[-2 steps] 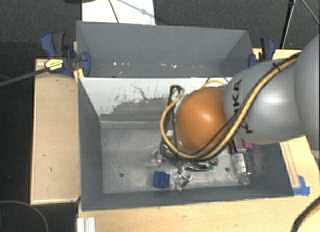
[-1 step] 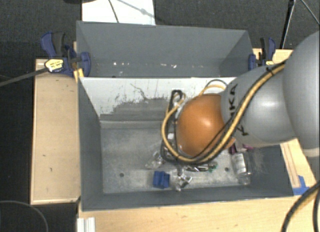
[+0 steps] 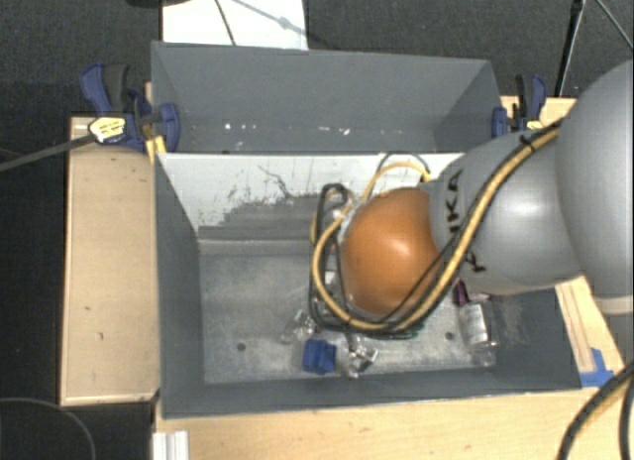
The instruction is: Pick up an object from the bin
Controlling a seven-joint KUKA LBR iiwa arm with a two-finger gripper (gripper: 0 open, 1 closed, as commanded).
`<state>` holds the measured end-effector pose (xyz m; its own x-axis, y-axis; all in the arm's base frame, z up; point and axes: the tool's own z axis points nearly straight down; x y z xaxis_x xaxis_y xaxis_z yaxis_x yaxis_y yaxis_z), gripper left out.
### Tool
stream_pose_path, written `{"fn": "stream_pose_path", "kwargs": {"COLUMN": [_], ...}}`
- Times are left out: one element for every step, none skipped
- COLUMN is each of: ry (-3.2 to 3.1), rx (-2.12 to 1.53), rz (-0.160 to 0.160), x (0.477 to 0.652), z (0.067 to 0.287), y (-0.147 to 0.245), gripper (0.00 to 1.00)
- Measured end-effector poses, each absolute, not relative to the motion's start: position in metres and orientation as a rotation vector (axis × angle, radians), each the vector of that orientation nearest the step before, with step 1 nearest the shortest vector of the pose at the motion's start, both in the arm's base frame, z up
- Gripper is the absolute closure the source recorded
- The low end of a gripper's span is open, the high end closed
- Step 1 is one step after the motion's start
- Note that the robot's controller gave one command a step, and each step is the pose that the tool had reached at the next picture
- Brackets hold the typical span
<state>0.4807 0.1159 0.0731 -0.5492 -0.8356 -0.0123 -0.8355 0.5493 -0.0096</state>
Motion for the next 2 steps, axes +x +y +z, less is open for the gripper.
{"fn": "stream_pose_path", "kwargs": {"ry": [2.753,2.766], "rx": [-1.477,-1.471], "rz": [0.000,-0.002], "x": [0.481,0.483], "z": [0.074,0.134], "y": [0.118,0.118], "gripper": [1.00,1.00]}}
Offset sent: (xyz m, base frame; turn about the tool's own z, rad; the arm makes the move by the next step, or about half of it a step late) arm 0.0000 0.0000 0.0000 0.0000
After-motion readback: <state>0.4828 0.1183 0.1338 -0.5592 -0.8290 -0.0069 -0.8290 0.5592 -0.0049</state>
